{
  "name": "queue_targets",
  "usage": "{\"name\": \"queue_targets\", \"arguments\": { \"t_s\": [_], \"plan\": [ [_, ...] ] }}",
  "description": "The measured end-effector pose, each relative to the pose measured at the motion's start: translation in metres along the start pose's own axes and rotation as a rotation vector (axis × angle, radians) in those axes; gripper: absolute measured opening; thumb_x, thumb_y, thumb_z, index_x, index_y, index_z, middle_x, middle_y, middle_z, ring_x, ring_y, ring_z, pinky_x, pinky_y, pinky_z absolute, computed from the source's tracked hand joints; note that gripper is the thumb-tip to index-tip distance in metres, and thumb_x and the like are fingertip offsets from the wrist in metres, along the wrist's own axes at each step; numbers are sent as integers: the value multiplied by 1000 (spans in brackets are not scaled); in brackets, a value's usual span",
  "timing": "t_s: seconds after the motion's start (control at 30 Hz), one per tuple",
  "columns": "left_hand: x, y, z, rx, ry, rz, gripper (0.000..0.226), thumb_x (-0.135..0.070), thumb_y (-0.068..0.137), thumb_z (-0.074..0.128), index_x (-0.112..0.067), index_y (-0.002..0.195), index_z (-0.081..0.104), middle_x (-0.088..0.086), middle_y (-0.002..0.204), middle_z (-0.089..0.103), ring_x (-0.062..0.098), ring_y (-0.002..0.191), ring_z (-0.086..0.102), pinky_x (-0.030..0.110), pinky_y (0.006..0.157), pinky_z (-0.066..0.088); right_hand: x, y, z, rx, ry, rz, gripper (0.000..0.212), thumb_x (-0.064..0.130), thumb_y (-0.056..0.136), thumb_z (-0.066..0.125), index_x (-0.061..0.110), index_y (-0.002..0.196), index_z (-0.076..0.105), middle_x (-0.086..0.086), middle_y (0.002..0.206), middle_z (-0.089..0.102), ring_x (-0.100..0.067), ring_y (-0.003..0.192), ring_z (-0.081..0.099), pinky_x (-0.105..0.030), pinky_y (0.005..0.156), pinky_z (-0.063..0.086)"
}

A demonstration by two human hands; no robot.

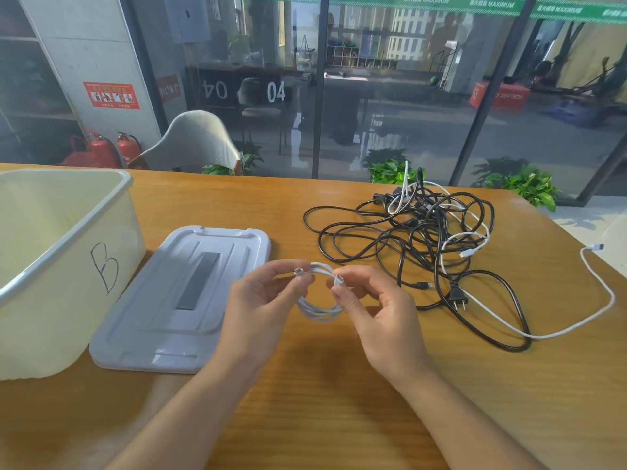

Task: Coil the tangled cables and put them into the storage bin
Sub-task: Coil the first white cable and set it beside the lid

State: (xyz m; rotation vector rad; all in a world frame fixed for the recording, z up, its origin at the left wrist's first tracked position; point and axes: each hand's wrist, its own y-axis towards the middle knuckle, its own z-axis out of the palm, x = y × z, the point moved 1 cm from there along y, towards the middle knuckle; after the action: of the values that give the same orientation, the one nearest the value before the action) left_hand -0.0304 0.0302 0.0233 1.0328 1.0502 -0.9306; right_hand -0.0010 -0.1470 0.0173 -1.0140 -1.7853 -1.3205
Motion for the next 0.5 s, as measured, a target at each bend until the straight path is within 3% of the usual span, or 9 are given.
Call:
{"name": "queue_targets", "arguments": {
  "t_s": [0.13, 0.23, 0.4, 0.5],
  "plan": [
    [0, 1, -2, 18, 40, 15, 23, -37, 88, 78, -30, 110, 80, 5, 95, 80, 21, 92, 76, 30, 82, 60, 4, -2, 1, -12, -23, -65, 10, 30, 106, 60, 30, 113, 68, 14, 100, 77, -11, 97, 75, -36, 65, 55],
    [0, 1, 1, 23, 5, 7, 17, -34, 92, 72, -26, 104, 82, 6, 93, 79, 19, 85, 73, 29, 81, 60, 8, -4, 5, -28, 90, 6, 10, 26, 108, 55, 28, 109, 65, 6, 98, 78, -11, 91, 73, -28, 59, 52],
    [-6, 0, 5, 89, -318, -143, 15, -26, 96, 70, -15, 100, 79, 20, 96, 73, 18, 85, 70, 26, 80, 57, 15, -3, 14, -35, 500, 263, 10, 27, 104, 59, 27, 101, 69, -8, 99, 78, -14, 82, 69, -25, 65, 55],
    [-9, 0, 8, 94, -421, -216, 19, -25, 91, 67, -13, 100, 78, 13, 92, 71, 16, 80, 68, 25, 75, 58, 17, -1, 14, 7, 778, 466, 13, 33, 93, 65, 25, 100, 73, -9, 99, 77, -14, 83, 68, -28, 72, 56]
  ]
}}
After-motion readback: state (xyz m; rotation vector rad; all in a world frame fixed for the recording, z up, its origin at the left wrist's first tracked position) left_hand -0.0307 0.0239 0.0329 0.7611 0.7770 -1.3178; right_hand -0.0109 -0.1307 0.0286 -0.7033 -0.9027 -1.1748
